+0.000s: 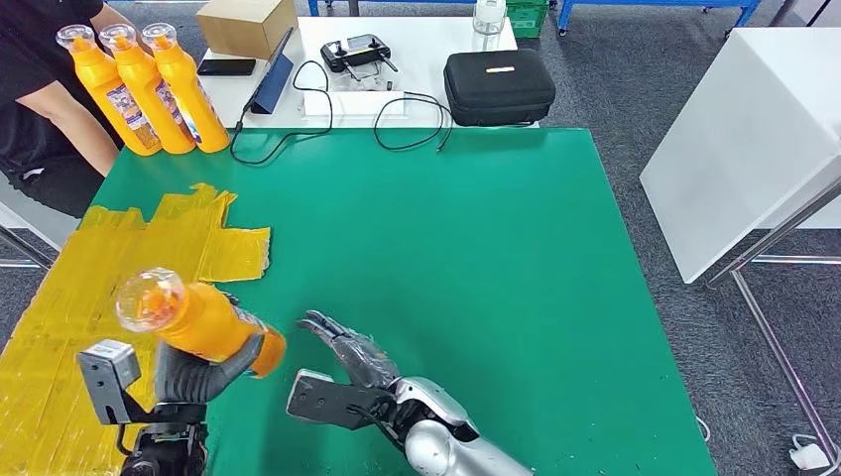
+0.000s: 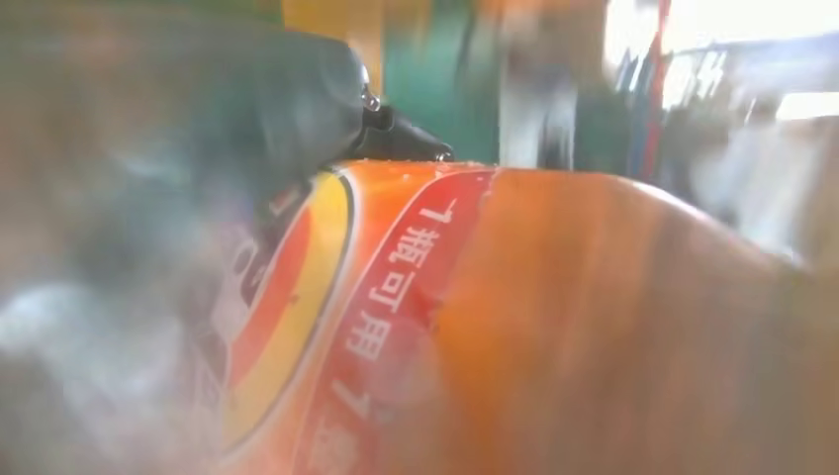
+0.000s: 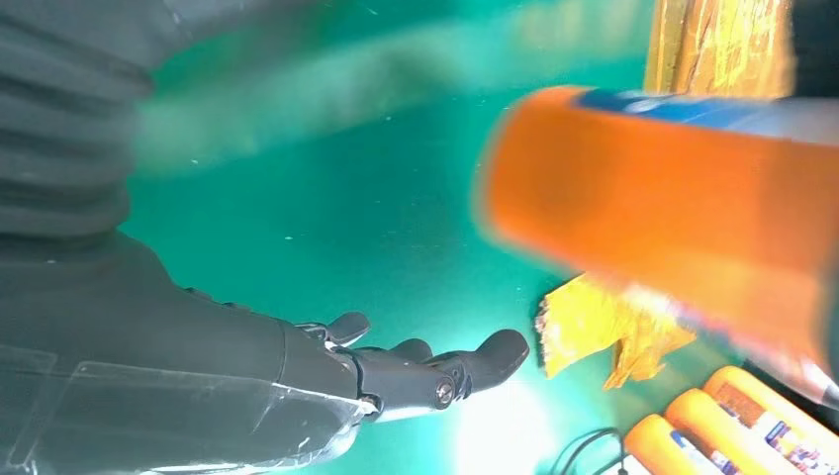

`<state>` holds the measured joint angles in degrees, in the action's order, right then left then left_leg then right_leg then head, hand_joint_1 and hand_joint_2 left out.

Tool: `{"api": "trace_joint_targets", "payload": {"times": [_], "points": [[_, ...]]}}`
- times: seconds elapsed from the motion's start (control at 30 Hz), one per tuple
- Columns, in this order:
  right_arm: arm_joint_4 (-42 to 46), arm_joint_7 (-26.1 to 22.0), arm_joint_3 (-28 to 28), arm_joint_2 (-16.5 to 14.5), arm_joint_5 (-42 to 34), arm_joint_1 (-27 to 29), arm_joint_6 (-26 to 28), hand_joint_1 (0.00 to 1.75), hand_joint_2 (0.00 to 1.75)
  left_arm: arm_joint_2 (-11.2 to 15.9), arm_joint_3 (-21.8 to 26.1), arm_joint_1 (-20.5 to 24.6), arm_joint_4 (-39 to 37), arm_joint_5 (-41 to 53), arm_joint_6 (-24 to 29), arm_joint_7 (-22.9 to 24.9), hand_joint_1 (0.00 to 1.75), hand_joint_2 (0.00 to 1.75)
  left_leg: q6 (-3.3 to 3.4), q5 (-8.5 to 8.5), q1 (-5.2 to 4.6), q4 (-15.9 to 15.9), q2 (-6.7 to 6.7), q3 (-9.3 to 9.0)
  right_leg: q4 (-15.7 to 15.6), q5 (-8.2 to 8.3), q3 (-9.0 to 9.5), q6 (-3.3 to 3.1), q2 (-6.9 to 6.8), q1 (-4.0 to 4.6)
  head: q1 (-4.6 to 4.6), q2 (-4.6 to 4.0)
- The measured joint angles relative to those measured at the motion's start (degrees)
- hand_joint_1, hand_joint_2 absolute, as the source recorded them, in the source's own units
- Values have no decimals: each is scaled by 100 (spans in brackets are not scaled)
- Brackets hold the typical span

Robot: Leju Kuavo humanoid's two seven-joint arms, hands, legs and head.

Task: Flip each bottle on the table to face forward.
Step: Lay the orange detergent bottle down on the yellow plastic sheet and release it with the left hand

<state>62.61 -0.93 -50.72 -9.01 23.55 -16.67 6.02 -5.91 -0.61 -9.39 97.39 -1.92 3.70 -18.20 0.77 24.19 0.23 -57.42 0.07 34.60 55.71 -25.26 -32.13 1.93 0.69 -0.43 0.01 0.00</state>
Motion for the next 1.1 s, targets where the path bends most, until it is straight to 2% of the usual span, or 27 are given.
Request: {"api": "trace_joint_targets", "payload": {"times": [0.13,0.23,0.3,0.37,0.43,0.57,0.63,0.87,1.1], "points": [[134,-10,88,45,-4,99,-52,0,0,-19,129,88,-22,1382,1005,-127,175,175,0,0,0,0,-1,0,0,0,1,0,0,0,-1,0],[209,-22,134,63,-17,143,-68,0,0,-4,204,180,-106,2880,1772,22,175,175,0,0,0,0,-1,-1,0,0,1,0,0,0,-1,0],[259,-42,164,76,-26,165,-68,0,0,35,246,247,-195,3673,2036,207,175,175,0,-1,0,0,-1,-1,0,0,1,0,0,0,0,0],[306,-60,194,89,-28,183,-59,0,0,74,272,290,-274,4050,2121,336,175,175,0,-1,0,0,0,-1,0,0,0,0,0,0,0,0],[377,-113,227,107,-35,221,-5,0,0,126,280,332,-367,4602,2238,563,175,175,0,-1,0,0,0,0,0,0,0,0,0,0,1,0],[792,-278,348,181,-56,403,171,0,0,306,279,377,-667,6958,2899,1317,175,175,0,0,0,0,1,0,0,0,-1,0,0,-1,-1,0],[1045,-307,411,234,-60,494,209,0,0,393,273,378,-831,7767,3128,1608,175,175,0,0,0,0,1,0,0,0,-2,0,0,-1,-1,0],[1646,-368,555,393,-98,692,227,0,0,739,104,577,-1678,8921,3137,2150,175,175,-1,0,0,1,1,-1,0,1,-4,-1,0,0,-1,0],[1888,-434,565,556,-243,726,181,0,0,1138,-38,1065,-3045,9009,2924,2202,175,175,-1,-2,0,0,2,-3,1,2,0,-1,1,0,-1,0]]}}
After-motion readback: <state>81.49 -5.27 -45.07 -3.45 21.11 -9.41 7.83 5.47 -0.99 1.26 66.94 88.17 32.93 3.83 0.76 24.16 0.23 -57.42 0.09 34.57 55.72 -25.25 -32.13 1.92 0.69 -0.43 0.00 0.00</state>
